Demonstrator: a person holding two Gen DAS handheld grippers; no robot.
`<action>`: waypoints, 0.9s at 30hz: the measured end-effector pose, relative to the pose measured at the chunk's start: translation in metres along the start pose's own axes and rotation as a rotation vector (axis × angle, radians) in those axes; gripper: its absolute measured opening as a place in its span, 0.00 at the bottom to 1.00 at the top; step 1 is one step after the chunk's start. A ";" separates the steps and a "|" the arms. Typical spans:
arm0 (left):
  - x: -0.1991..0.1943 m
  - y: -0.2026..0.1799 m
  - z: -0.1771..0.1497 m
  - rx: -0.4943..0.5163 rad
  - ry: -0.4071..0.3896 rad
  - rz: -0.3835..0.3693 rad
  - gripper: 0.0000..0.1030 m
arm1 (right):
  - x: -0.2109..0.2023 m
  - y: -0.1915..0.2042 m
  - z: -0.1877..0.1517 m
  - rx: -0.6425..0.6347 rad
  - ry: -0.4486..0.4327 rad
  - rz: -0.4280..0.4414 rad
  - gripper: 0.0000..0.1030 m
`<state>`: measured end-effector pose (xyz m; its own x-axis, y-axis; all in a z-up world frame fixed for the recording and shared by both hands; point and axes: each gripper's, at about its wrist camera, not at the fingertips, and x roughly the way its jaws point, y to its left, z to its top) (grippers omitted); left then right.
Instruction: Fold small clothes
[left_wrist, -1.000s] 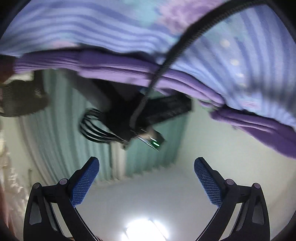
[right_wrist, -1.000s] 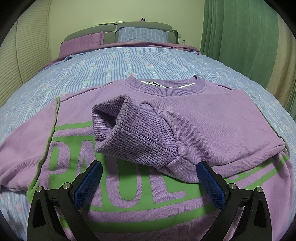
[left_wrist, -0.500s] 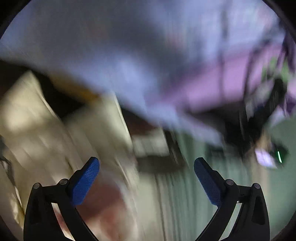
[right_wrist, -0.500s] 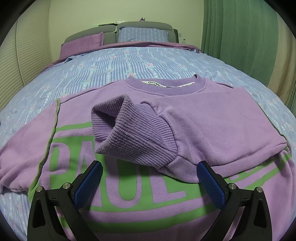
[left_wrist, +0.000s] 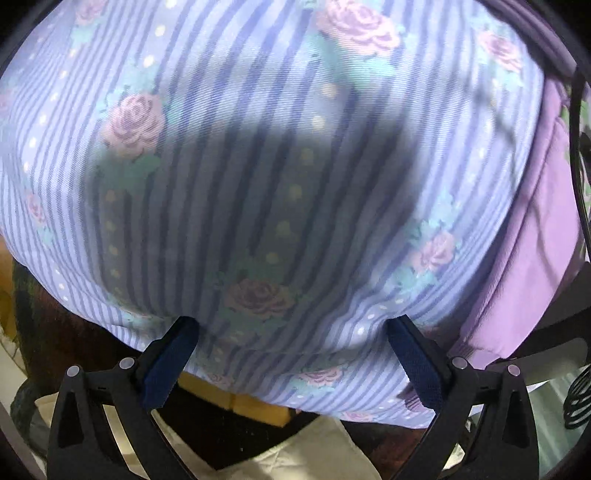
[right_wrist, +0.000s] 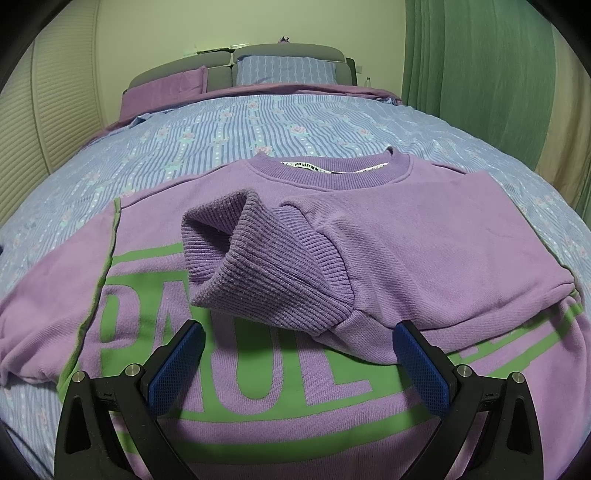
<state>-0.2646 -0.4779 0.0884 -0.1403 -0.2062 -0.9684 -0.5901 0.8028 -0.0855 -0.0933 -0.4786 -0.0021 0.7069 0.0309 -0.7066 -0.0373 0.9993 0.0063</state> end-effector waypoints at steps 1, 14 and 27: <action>-0.001 -0.002 -0.003 0.004 -0.010 0.000 1.00 | 0.000 0.000 0.000 -0.001 0.000 -0.001 1.00; 0.006 -0.012 -0.030 0.034 -0.049 0.002 1.00 | 0.000 -0.001 0.000 0.000 0.000 0.000 1.00; 0.018 0.009 0.003 0.035 -0.038 -0.008 1.00 | 0.000 0.000 0.000 0.000 0.000 0.000 1.00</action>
<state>-0.2698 -0.4727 0.0692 -0.1052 -0.1916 -0.9758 -0.5630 0.8203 -0.1004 -0.0932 -0.4791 -0.0021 0.7068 0.0307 -0.7067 -0.0374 0.9993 0.0061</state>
